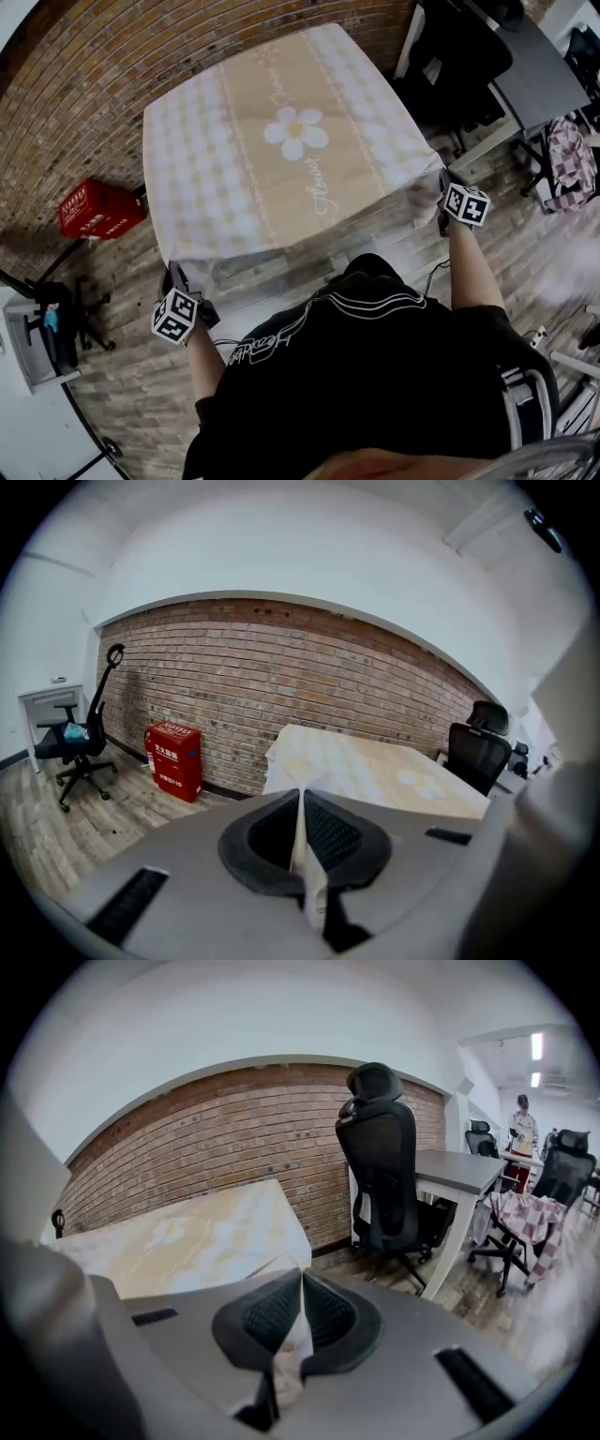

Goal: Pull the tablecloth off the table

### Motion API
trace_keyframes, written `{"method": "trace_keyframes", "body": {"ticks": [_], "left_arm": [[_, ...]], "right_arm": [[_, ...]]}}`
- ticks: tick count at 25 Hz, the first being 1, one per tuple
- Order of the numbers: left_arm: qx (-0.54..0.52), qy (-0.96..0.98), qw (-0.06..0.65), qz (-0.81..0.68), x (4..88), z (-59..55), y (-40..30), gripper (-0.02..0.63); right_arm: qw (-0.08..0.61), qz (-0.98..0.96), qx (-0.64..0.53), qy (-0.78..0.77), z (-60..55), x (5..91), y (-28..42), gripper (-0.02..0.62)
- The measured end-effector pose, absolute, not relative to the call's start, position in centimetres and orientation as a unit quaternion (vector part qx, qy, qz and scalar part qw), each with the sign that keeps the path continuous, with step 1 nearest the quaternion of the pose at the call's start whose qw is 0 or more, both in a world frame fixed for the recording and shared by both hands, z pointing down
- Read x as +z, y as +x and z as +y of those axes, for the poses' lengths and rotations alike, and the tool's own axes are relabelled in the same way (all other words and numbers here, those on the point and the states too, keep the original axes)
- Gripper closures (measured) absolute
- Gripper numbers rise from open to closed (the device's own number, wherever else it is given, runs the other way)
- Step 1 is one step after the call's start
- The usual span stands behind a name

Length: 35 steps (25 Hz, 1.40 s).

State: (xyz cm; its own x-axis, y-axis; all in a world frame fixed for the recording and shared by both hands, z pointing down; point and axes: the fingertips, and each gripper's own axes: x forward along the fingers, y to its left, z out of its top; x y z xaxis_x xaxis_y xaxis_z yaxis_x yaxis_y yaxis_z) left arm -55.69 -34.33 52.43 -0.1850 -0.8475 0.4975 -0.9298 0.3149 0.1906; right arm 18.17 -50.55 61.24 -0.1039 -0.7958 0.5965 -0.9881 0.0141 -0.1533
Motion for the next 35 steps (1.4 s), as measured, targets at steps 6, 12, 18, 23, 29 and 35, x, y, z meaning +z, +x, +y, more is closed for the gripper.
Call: {"method": "trace_keyframes", "body": {"ticks": [6, 12, 18, 23, 29, 35], "left_arm": [[0.063, 0.61, 0.256, -0.747, 49.6, -36.0, -54.3, 0.6], [0.043, 0.637, 0.249, -0.728, 47.3, -36.9, -53.0, 0.6], [0.026, 0.651, 0.242, -0.719, 45.7, -35.8, -51.3, 0.6], [0.021, 0.656, 0.242, -0.715, 44.9, -35.3, -50.5, 0.6], [0.015, 0.652, 0.239, -0.719, 44.1, -34.0, -49.3, 0.6], [0.009, 0.647, 0.242, -0.724, 43.1, -32.3, -47.6, 0.6]], "right_arm": [[0.177, -0.694, 0.268, 0.644, -50.5, 60.5, 18.8, 0.598], [0.161, -0.7, 0.25, 0.65, -50.0, 58.5, 18.6, 0.598], [0.144, -0.718, 0.229, 0.641, -48.7, 56.2, 18.4, 0.598], [0.094, -0.738, 0.188, 0.641, -48.6, 51.7, 18.6, 0.598], [0.079, -0.772, 0.148, 0.613, -47.8, 46.6, 17.5, 0.598], [0.056, -0.8, 0.156, 0.577, -46.0, 44.0, 15.8, 0.598]]}}
